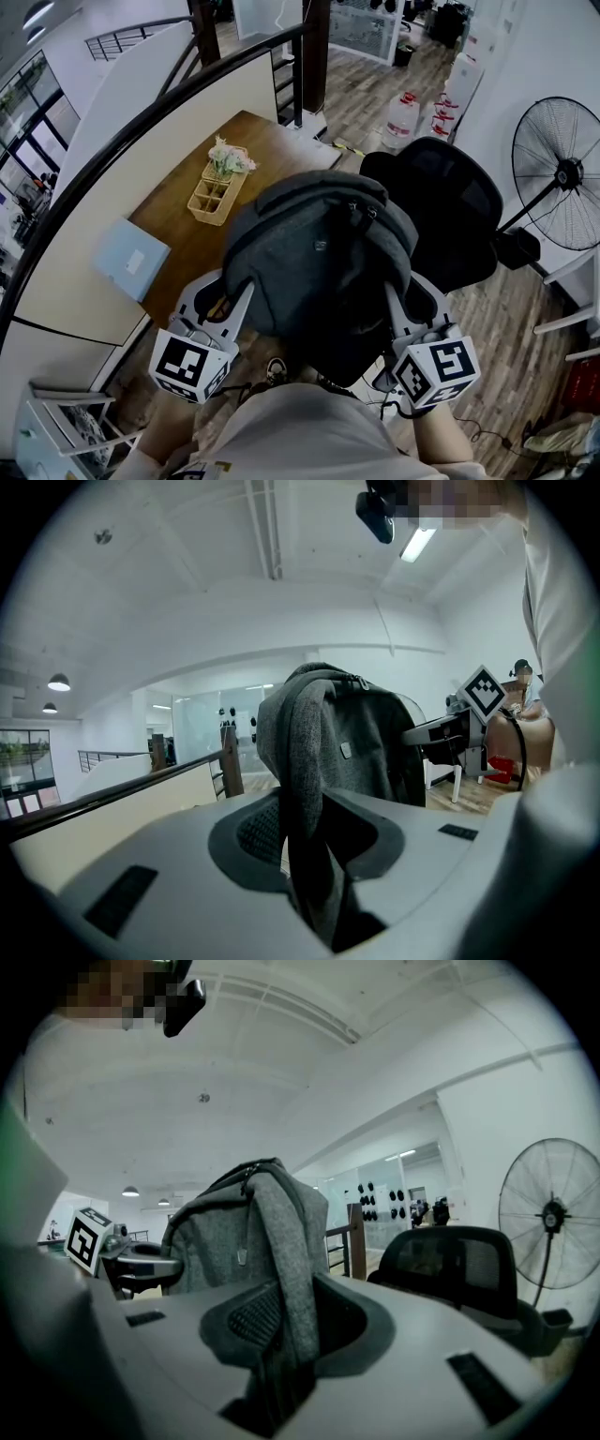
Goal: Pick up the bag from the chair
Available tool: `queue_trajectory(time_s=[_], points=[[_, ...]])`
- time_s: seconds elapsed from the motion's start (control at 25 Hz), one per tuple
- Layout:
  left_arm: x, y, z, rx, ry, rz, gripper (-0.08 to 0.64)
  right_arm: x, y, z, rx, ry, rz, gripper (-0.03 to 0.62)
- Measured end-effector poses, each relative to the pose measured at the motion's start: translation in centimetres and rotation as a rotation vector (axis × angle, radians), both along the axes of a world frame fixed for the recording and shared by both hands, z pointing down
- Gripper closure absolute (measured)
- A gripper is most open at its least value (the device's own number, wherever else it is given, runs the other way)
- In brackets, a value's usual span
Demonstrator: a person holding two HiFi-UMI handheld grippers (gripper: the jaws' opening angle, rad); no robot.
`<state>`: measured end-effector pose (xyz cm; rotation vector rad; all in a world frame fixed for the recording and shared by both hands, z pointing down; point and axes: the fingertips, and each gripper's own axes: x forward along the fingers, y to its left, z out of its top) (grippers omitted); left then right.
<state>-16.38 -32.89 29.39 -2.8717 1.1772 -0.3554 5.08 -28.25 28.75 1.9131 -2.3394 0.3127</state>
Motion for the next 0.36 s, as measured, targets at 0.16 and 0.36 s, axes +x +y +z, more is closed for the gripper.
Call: queue_trajectory(time_s=[0.16,0.36], points=[[0.03,0.1,0.17,-0.004,0.014,0.011,0.468,0.04,0.07,0.09,-0.009,0.013,-0.004,0.499],[-0.6,-0.39,0.07,-0.009,0.011,0.004,0.468,-0.64,-0.42,-0.11,-0.003,0.021,-0.02,0.5]])
